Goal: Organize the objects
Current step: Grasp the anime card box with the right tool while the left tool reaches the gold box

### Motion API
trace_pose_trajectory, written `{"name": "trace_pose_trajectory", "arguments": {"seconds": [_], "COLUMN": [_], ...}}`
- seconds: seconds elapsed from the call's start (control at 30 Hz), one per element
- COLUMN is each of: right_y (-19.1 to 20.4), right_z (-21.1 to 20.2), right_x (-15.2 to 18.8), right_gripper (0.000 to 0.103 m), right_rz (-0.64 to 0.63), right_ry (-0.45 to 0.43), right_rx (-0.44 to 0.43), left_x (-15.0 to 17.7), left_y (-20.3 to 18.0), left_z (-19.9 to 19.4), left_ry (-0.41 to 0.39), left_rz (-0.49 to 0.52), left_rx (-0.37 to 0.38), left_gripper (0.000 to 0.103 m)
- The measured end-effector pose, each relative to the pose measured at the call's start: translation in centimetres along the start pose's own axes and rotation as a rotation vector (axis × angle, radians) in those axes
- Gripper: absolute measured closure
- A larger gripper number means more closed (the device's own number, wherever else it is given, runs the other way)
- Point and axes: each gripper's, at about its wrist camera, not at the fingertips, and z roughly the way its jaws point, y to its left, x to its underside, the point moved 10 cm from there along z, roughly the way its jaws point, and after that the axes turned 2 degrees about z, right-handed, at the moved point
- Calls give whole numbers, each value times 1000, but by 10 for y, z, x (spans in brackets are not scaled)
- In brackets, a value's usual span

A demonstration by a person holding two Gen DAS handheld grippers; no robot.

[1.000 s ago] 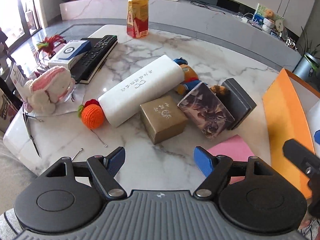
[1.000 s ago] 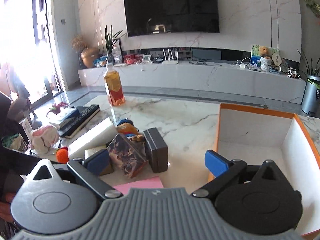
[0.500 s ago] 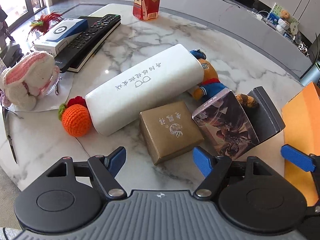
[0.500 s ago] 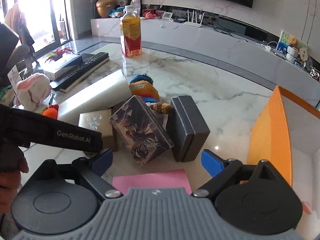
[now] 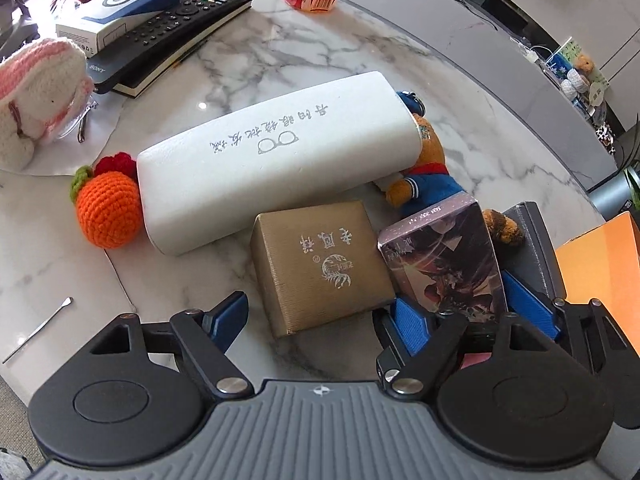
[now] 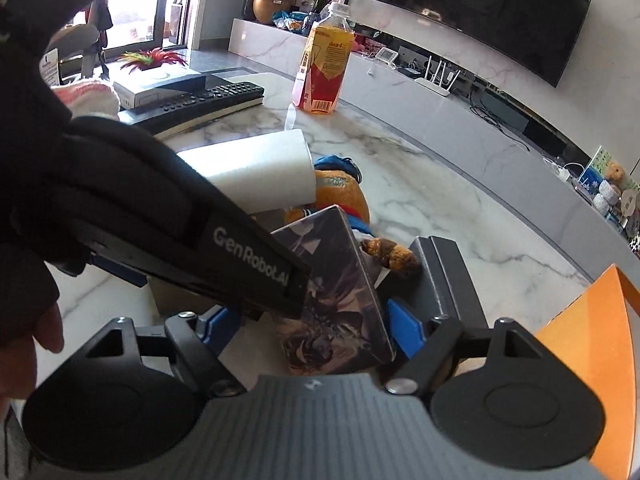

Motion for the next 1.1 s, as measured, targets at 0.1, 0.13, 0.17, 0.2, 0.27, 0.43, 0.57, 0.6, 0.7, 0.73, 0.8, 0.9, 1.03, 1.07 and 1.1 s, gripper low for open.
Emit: {"name": "trace_pose_trajectory", "arguments": {"seconds": [0.1,0.13,0.17,0.2,0.27,0.43,0.57,0.6,0.7,0.73,0.8,0.9,1.03,1.07,1.1], "right_y": [4,6,9,11,9,-1,-12,-15,-20,-21,-25,-29,-31,-31,-32], "right_z": [1,2,2,3,3,-1,-9,-12,-18,-19,-22,-25,-30,-31,-33], "right_x": [2,4,5,7,10,11,11,11,12,14,18,25,27,26,27], "right_gripper": [23,23,25,30,33,34,34,34,41,41,41,42,42,41,41], "right_rz": [-37,-53,-64,-60,-2,105,184,204,220,232,285,339,342,343,352], "right_ry": [-41,-47,-48,-43,-30,14,34,38,62,69,77,98,128,128,123], "right_rx": [30,43,43,28,5,-34,-36,-34,-28,-38,-60,-72,-79,-81,-82], "left_x": [1,2,3,4,5,8,8,8,4,3,3,3,12,15,18], "left_y": [-5,-7,-9,-10,-9,-10,-17,-18,-14,-11,-6,-4,0,0,1], "left_z": [-1,0,0,0,-1,-4,-10,-12,-17,-18,-18,-19,-27,-28,-29], "left_ry": [-38,-43,-47,-47,-43,-31,-36,-38,-76,-77,-74,-74,-67,-54,-48], "left_rz": [62,94,121,134,132,124,135,135,114,101,68,65,123,147,161], "left_rx": [-10,-29,-48,-61,-60,-32,-2,8,-12,-16,-4,-7,-64,-79,-88], "left_gripper": [23,26,28,28,28,28,28,29,29,29,29,29,29,29,29]}}
